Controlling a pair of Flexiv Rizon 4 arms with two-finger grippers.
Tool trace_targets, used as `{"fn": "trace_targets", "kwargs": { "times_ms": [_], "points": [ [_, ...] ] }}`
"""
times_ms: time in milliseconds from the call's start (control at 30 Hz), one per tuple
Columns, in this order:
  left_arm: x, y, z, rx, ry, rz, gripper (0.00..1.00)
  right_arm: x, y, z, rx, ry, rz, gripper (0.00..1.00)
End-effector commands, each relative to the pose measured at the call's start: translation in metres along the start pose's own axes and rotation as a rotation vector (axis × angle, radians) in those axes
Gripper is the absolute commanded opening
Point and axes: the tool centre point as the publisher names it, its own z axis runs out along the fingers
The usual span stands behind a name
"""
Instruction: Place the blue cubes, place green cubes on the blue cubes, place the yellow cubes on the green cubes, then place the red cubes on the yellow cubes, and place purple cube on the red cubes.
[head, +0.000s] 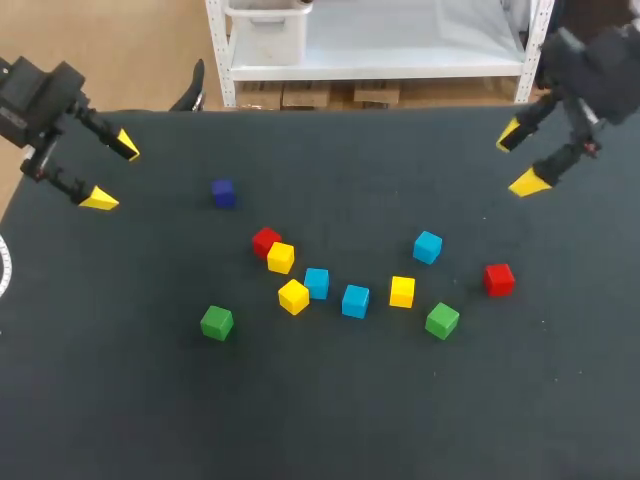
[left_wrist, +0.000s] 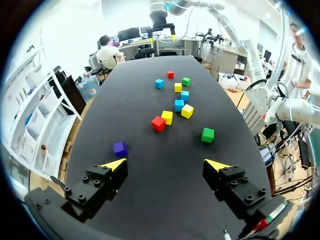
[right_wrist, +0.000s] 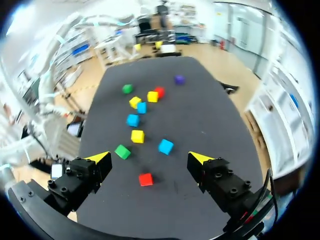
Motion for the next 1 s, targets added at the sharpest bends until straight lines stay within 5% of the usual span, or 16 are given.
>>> {"fn": "trace_targets", "kwargs": {
  "times_ms": [33, 567, 1000],
  "points": [
    [0.000, 0.001, 0.000, 0.001, 0.001, 0.001, 1.00, -0.020, 0.016, 0.021, 0.027, 0.176, -0.070, 1.00],
    [0.000, 0.001, 0.000, 0.001, 0.001, 0.001, 1.00, -0.062, 0.057, 0.091, 0.298, 0.093, 0.184, 1.00],
    [0.000, 0.001, 0.000, 0.001, 0.001, 0.001, 1.00, -0.068, 0.061, 0.144, 0.391, 0.214, 0.171, 1.00]
  ]
}}
